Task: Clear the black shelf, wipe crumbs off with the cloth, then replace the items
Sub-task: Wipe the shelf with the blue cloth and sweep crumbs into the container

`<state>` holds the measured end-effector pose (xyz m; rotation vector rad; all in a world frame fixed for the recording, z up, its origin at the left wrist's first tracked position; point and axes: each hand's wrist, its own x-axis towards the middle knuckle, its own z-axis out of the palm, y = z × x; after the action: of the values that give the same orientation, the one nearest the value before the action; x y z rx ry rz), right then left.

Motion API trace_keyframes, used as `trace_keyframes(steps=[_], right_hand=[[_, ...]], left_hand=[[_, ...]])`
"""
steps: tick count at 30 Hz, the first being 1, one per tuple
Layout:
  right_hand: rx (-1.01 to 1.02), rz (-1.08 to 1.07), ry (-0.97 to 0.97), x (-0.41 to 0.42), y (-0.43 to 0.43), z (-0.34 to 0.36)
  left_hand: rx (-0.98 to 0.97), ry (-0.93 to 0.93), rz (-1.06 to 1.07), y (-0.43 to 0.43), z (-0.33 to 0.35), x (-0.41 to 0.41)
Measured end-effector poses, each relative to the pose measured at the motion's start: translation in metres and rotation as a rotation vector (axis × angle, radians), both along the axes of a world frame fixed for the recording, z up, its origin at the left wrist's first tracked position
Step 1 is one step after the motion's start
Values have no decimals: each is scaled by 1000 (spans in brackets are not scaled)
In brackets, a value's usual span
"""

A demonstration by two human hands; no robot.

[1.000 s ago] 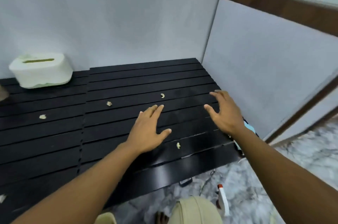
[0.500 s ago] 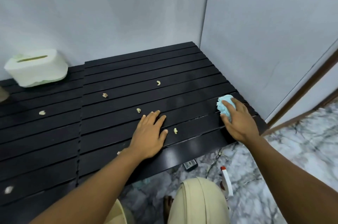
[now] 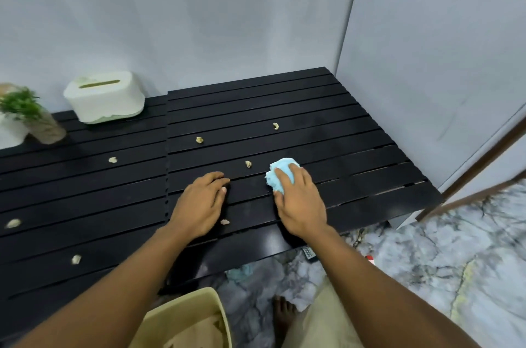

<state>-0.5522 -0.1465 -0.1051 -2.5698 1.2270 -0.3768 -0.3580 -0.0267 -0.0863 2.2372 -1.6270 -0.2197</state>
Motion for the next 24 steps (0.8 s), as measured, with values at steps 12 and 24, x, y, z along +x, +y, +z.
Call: trace_keyframes(steps=[12,24], right_hand=[[164,50,-541,34,24,19],[70,-38,211,-37,-95,23]], left_hand=[[-23,-62,33,47,-14,23],[-49,-97,40,48,-19,25]])
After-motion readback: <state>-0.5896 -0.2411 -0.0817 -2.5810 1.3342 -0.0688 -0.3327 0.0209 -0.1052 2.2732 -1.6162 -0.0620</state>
